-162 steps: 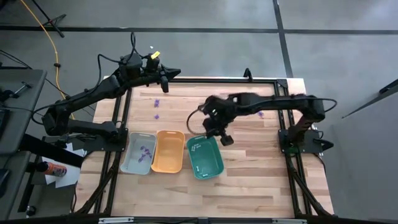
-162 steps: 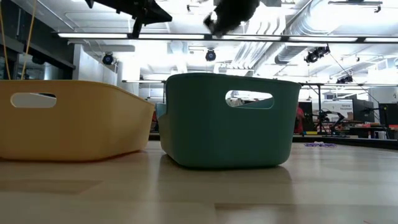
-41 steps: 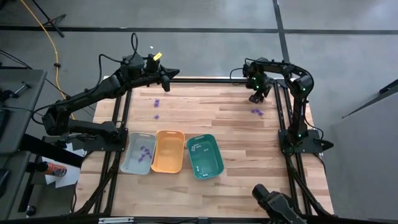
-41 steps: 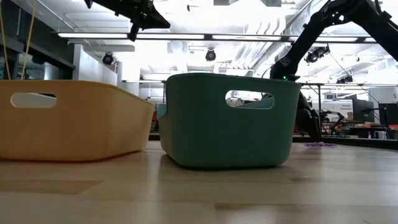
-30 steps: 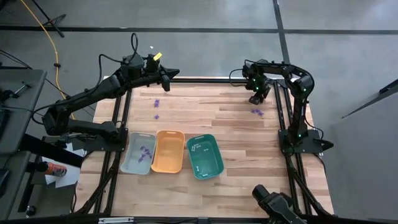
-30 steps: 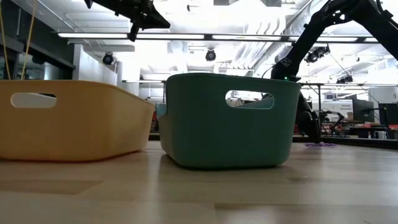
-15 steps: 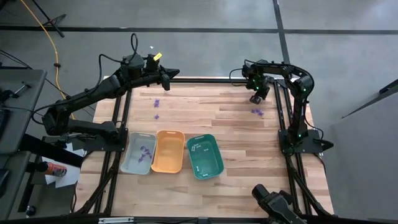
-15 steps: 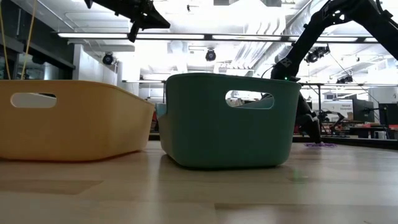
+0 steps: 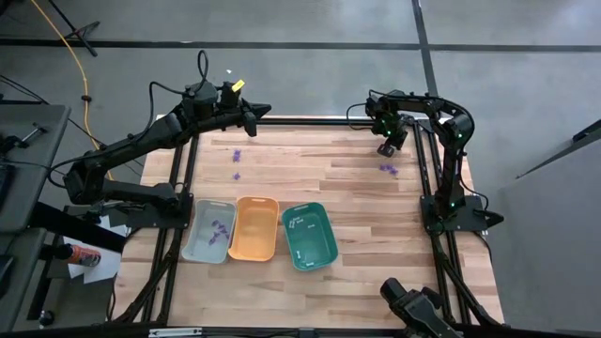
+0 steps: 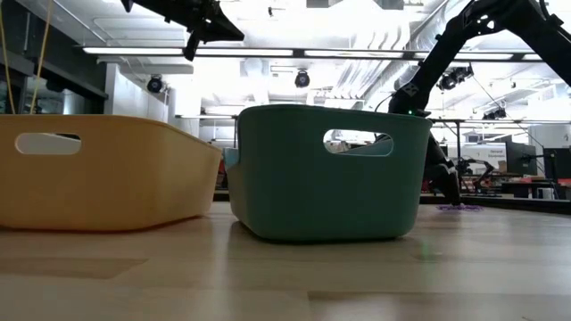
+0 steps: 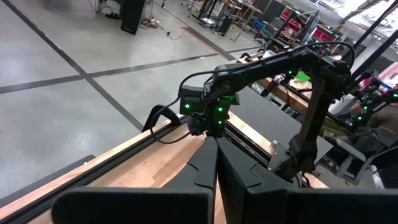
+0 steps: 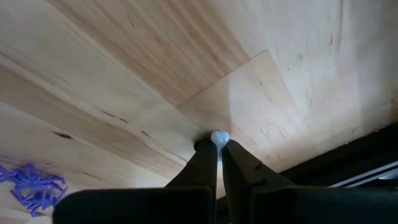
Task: Sort Halloween decoration
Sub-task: Put the white bone toy into the green bin
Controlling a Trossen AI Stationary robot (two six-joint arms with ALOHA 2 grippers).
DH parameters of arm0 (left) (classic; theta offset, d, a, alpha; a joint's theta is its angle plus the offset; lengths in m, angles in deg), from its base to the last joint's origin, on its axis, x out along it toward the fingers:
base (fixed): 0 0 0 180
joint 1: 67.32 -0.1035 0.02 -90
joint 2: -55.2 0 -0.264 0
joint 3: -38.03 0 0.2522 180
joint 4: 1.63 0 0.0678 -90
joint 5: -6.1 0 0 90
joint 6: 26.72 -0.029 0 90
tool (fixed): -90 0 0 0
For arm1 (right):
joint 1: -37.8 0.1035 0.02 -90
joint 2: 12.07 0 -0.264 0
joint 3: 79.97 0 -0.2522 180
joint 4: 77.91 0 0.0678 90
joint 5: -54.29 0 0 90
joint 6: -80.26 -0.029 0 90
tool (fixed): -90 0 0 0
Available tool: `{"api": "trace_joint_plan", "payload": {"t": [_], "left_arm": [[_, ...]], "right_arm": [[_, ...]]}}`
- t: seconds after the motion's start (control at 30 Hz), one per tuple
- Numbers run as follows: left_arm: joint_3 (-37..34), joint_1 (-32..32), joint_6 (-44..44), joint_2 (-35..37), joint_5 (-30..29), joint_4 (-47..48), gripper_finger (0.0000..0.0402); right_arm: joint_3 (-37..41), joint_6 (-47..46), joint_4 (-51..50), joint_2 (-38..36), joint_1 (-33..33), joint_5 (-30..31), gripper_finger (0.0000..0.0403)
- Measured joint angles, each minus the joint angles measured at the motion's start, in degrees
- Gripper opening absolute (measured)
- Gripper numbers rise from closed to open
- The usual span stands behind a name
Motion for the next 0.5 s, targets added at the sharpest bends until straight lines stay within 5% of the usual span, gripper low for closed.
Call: {"api": "trace_joint_plan", "payload": {"t": [0.3, 0.5], "left_arm": [[0.0, 0.0, -3.3, 0.0, 0.0, 0.0, 0.0000], [0.0, 0.0, -3.6, 0.0, 0.0, 0.1, 0.0000]], "right_arm": [[-3.7, -0.5, -5.1, -1.1, -0.3, -0.5, 0.0000], [-6.6, -1.4, -4.6, -7.9, -0.2, -10.4, 0.0000]]}}
